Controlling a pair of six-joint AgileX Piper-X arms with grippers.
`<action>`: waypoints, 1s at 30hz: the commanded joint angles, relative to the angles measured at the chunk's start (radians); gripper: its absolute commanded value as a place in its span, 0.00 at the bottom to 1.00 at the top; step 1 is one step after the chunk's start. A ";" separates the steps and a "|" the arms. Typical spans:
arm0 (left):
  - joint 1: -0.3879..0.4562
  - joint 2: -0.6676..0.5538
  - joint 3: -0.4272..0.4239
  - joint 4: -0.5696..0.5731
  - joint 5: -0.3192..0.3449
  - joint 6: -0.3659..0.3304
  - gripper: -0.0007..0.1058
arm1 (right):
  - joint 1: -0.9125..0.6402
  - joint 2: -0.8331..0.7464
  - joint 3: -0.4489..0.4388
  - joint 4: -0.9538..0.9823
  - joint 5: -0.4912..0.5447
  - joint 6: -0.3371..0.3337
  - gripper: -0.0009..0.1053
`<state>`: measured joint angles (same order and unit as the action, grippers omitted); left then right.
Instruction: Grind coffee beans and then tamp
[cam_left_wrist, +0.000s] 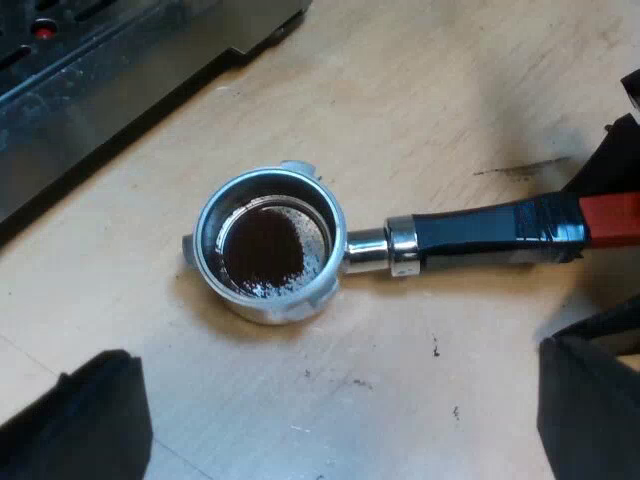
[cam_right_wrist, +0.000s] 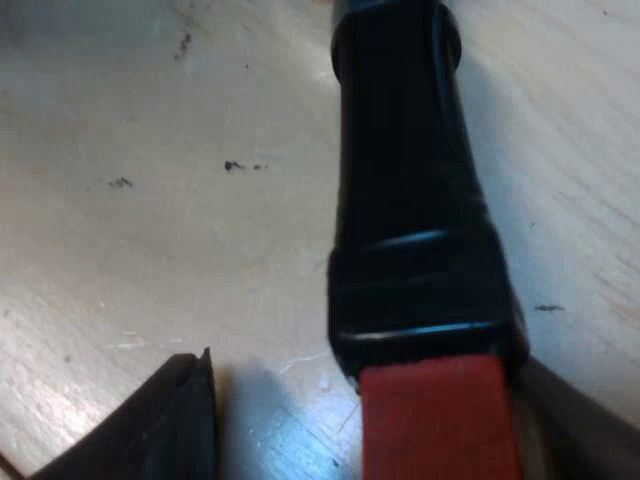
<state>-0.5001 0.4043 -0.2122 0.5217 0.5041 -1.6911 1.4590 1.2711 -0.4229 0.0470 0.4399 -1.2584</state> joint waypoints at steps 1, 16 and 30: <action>-0.004 -0.002 -0.020 -0.011 -0.005 -0.001 0.76 | -0.002 0.000 -0.037 0.080 -0.045 0.008 0.54; -0.004 -0.002 -0.037 -0.011 -0.022 -0.001 0.76 | -0.002 -0.009 -0.193 0.463 -0.045 0.070 0.54; -0.004 -0.002 -0.183 0.181 -0.036 -0.018 0.76 | -0.002 -0.210 -0.221 0.594 -0.055 0.070 0.54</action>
<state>-0.5001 0.4043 -0.3783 0.6742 0.4867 -1.7007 1.4590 1.0925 -0.6306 0.6198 0.3847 -1.1906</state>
